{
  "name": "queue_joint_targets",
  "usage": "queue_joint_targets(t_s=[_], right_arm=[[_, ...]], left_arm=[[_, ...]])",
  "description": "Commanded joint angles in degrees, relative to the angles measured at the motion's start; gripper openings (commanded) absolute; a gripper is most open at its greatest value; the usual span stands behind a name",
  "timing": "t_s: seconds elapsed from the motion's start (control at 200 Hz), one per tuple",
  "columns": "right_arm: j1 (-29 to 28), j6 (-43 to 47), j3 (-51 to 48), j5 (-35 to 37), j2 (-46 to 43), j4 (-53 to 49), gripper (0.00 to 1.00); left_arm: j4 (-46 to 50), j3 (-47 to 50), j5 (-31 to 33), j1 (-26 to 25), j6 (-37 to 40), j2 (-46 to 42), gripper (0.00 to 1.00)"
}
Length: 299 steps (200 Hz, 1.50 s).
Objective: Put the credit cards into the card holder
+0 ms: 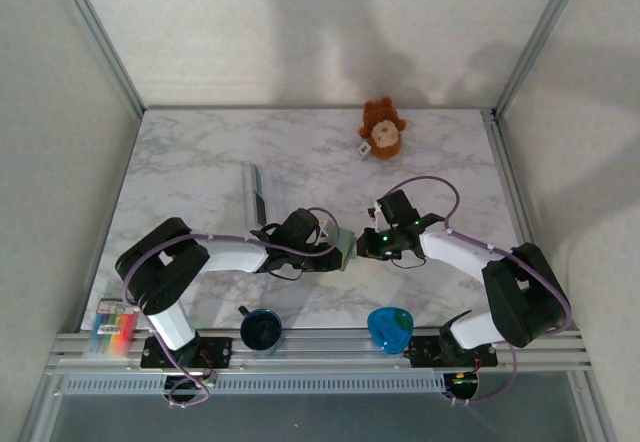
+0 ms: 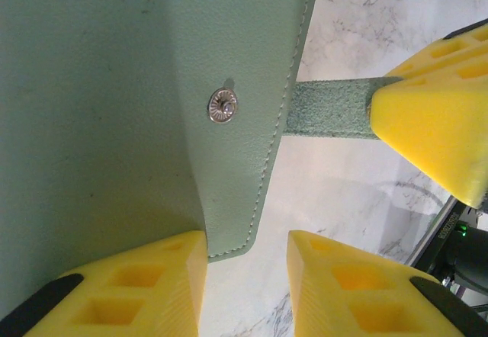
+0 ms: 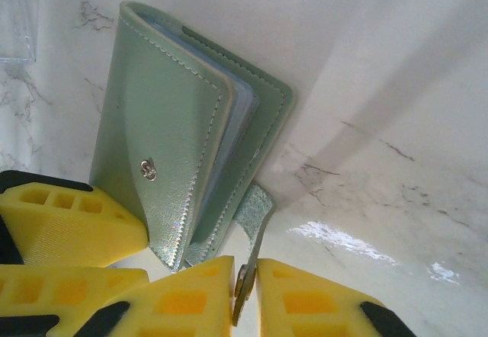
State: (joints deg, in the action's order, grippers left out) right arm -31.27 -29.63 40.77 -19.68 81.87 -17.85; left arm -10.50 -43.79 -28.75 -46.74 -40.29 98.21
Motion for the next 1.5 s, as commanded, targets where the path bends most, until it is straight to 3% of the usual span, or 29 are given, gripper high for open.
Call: queue_joint_targets(t_s=[0.0,0.16,0.3,0.541,0.671,0.746,0.861,1.141,1.352,1.437,1.492], right_arm=[[0.2,0.2,2.0,0.0,1.5,-1.7,0.13],[0.2,0.8,2.2,-0.6,1.0,-1.4,0.0],[0.2,2.8,3.0,-1.7,0.8,-1.9,0.0],[0.2,3.2,3.8,-3.0,1.9,-1.6,0.0],[0.2,2.8,3.6,-2.3,1.7,-1.6,0.09],[0.2,2.3,4.0,-2.1,1.9,-2.3,0.2],[0.2,2.0,3.8,-1.0,0.3,-3.9,0.22],[0.2,2.3,2.8,1.0,-2.5,-5.3,0.0],[0.2,2.2,2.7,0.6,-1.2,-4.4,0.0],[0.2,2.0,3.1,1.6,-0.4,-4.8,0.16],[0.2,2.3,3.5,2.1,0.2,-5.2,0.19]], left_arm=[[2.8,0.1,1.7,0.0,-0.2,1.5,0.34],[4.5,-1.1,0.3,0.3,-1.7,-1.3,0.37],[6.2,-1.6,1.4,1.5,-3.7,-7.9,0.49],[14.0,-3.9,7.4,6.2,-0.2,-10.9,0.48],[13.5,-4.4,9.3,7.6,1.3,-7.6,0.44],[8.2,-3.1,4.4,7.5,1.7,-5.1,0.42],[4.3,-2.4,1.3,6.8,1.2,-2.6,0.39],[4.7,-1.7,2.1,5.9,1.7,-0.2,0.37],[4.7,-0.1,2.9,5.7,0.5,0.3,0.37],[4.3,0.3,2.3,5.4,-0.3,0.7,0.36],[2.0,1.3,0.5,5.3,-1.5,0.8,0.36]])
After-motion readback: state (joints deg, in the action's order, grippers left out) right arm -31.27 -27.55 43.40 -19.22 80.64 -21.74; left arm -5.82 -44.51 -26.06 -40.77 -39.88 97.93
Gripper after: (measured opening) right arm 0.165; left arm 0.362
